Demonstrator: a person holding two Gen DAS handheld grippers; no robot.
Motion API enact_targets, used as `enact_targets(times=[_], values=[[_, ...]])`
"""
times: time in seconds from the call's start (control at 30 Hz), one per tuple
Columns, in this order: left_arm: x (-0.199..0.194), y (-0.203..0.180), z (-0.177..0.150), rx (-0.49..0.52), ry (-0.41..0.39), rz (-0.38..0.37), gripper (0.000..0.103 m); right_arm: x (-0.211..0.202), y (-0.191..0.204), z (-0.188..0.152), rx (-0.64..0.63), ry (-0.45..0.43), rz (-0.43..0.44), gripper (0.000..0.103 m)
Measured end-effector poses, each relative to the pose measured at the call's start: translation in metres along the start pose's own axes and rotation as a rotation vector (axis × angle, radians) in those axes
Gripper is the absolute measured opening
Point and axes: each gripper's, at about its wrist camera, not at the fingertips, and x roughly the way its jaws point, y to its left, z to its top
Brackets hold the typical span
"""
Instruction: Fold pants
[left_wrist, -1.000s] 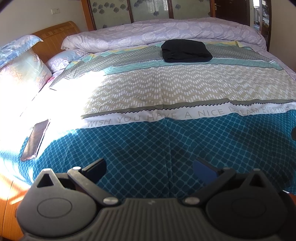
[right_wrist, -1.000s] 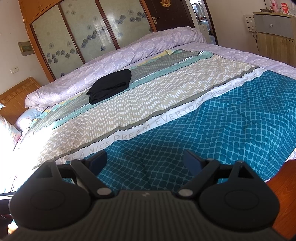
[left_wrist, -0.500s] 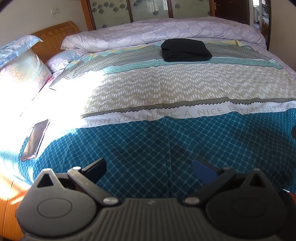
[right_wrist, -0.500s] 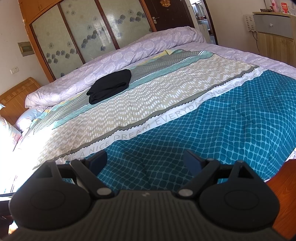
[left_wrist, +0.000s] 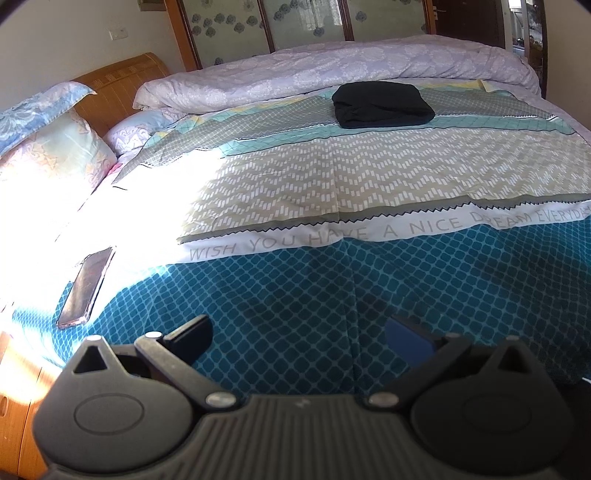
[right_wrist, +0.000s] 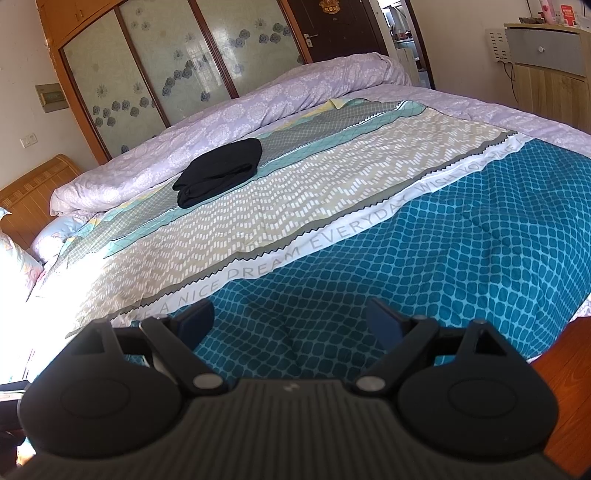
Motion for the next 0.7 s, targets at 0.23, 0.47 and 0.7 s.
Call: enact_targets(times=[0.23, 0.47, 0.7], values=[[-0.0003, 0.0004, -0.0001, 0.005, -0.006, 0.015, 0.103, -0.0002, 0.0007, -0.0003, 0.002, 0.001, -0.001, 0.091], [-0.0005, 0.0012, 0.0001, 0.008, -0.010, 0.024, 0.103, -0.0003, 0.0007, -0.0002, 0.002, 0.000, -0.001, 0.091], [-0.0014, 0.0015, 0.0002, 0.008, -0.007, 0.010, 0.103, -0.0002, 0.0004, -0.0001, 0.002, 0.000, -0.001, 0.091]])
